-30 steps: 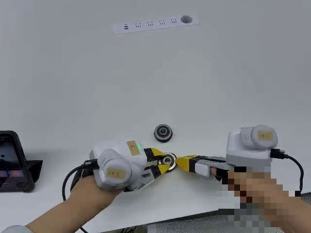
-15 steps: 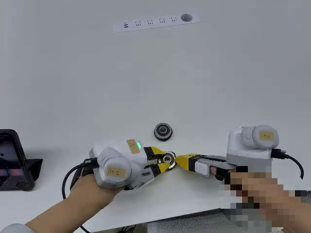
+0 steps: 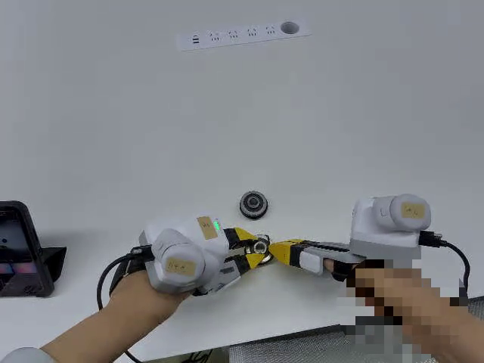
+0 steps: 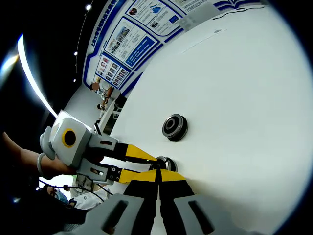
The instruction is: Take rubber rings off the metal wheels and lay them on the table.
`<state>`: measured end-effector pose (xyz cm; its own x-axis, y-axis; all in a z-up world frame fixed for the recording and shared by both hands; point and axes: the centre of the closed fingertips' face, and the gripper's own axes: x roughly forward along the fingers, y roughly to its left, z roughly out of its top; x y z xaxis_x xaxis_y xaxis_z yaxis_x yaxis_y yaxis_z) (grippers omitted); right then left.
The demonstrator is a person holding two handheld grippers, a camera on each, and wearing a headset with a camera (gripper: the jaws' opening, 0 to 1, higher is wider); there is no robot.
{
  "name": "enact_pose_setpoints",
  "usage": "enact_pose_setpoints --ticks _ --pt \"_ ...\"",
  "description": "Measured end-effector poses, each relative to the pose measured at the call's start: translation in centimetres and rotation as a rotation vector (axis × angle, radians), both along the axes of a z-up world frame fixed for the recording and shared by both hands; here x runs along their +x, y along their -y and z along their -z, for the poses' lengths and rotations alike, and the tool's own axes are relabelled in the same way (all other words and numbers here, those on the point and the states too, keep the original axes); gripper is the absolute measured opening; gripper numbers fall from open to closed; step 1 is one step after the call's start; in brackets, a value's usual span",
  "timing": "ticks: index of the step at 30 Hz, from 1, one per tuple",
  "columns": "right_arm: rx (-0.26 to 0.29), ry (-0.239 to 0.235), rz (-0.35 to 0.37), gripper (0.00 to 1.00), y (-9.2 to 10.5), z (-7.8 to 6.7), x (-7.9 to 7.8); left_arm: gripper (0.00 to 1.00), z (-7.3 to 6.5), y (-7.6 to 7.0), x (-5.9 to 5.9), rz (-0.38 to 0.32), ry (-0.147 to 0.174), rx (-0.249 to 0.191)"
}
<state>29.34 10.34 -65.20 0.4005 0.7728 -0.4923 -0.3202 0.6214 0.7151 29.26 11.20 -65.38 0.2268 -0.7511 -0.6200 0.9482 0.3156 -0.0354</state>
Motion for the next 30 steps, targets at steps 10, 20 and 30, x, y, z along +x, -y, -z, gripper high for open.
enact_pose_setpoints --ticks 10,20,30 --pt "0.035 0.008 -0.005 0.02 -1.0 -0.8 0.1 0.12 0.0 0.0 0.0 0.000 0.000 0.001" --pt "0.024 -0.002 0.021 0.02 -0.3 -0.6 0.0 0.13 0.0 0.0 0.0 -0.001 0.004 0.001" --pt "0.013 -0.007 0.029 0.02 -0.2 -0.3 0.0 0.15 -0.5 0.0 -0.1 0.009 0.022 -0.019"
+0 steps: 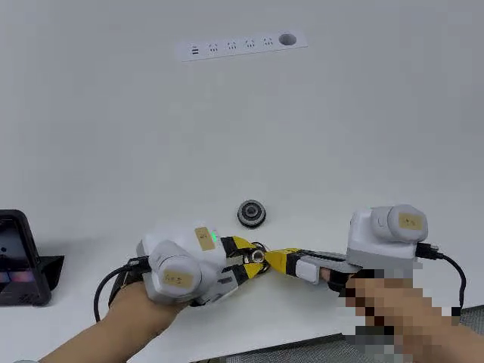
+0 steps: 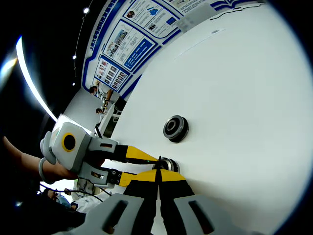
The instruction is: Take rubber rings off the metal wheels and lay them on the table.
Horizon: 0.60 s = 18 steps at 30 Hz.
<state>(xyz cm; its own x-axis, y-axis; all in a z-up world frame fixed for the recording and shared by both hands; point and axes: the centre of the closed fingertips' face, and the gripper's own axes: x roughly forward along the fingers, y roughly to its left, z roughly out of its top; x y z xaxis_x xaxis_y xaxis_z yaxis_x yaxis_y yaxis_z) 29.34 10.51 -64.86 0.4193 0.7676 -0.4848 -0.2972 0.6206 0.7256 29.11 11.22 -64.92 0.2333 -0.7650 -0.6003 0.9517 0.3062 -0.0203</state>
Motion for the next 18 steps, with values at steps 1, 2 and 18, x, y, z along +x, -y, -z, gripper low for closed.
enact_pose_setpoints --ticks 1,2,18 --pt "0.000 -0.001 0.001 0.02 0.0 0.0 0.0 0.15 -0.1 0.0 -0.1 0.003 0.002 -0.003" --pt "0.000 -0.001 0.001 0.02 0.0 0.0 0.0 0.17 -0.1 -0.1 -0.1 0.004 0.007 -0.002" --pt "0.018 0.004 -0.011 0.02 -0.4 -0.7 -0.2 0.36 -0.3 -1.1 0.0 -0.033 0.026 -0.020"
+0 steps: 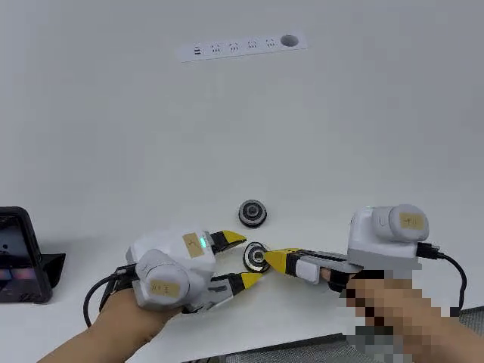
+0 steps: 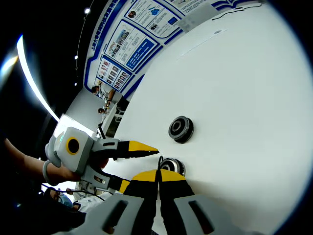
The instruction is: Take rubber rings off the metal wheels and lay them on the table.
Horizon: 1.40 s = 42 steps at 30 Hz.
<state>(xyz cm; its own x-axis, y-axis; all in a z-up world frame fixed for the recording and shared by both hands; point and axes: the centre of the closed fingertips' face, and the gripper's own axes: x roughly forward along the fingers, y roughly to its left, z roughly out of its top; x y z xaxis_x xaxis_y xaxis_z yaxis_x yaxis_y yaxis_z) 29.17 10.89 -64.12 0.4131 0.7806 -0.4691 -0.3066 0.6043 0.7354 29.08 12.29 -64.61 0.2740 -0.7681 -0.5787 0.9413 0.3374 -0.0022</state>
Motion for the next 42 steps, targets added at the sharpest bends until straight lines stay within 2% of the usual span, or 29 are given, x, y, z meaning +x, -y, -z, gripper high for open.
enact_pose_setpoints --ticks 12,18,22,31,38,42 --pt "0.049 0.008 0.009 0.02 -0.4 -1.6 -0.4 0.48 0.2 -1.0 0.0 -0.045 -0.008 -0.011" --pt "0.075 0.021 0.053 0.02 0.6 -2.7 0.2 0.53 0.2 -1.5 0.3 -0.070 -0.013 -0.016" --pt "0.076 0.022 0.088 0.02 1.8 -2.8 0.7 0.55 0.2 -1.7 0.4 -0.085 -0.018 -0.019" --pt "0.070 0.010 0.173 0.02 4.4 -2.2 1.5 0.55 0.5 -2.2 0.4 -0.104 -0.027 -0.012" --pt "0.046 -0.020 0.226 0.02 5.8 -0.8 2.0 0.54 0.6 -2.2 0.1 -0.101 -0.033 -0.008" --pt "0.008 -0.031 0.247 0.02 6.4 0.2 2.3 0.53 0.6 -2.2 0.0 -0.100 -0.035 -0.009"
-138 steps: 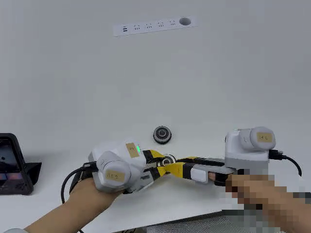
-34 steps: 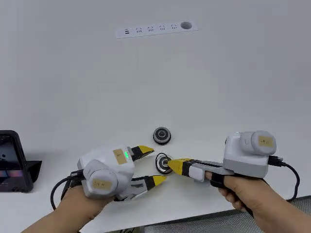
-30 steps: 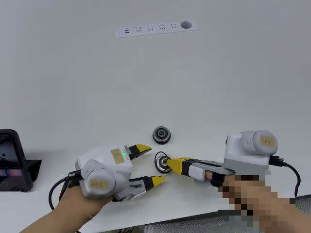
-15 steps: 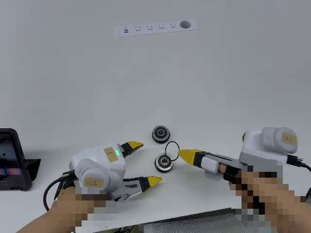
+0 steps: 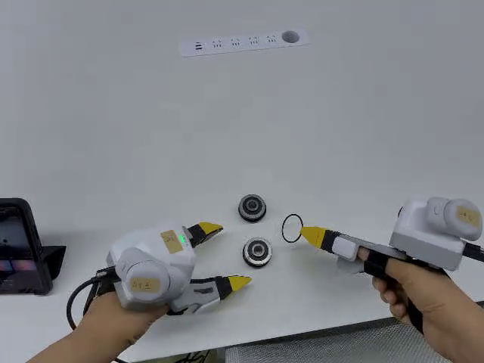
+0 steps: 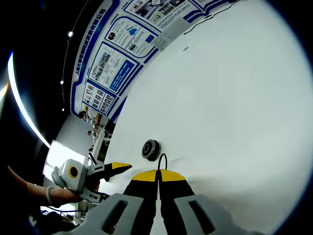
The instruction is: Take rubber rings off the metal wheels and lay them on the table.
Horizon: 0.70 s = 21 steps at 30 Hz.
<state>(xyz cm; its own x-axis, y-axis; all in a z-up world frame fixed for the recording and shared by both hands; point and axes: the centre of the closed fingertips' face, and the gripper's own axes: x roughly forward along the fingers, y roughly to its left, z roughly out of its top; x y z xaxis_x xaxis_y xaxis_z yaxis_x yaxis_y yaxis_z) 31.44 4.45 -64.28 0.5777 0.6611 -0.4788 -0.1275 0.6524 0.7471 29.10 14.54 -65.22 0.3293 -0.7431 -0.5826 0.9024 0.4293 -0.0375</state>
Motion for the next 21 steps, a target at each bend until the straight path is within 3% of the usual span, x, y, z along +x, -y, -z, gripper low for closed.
enact_pose_setpoints --ticks 9,21 --pt "-0.125 0.001 0.010 0.04 1.3 1.7 0.4 0.52 -0.1 0.1 -0.2 0.005 -0.004 -0.001" --pt "-0.230 0.052 -0.050 0.19 1.6 2.0 0.3 0.50 -0.2 0.4 -0.2 0.014 -0.008 0.000"
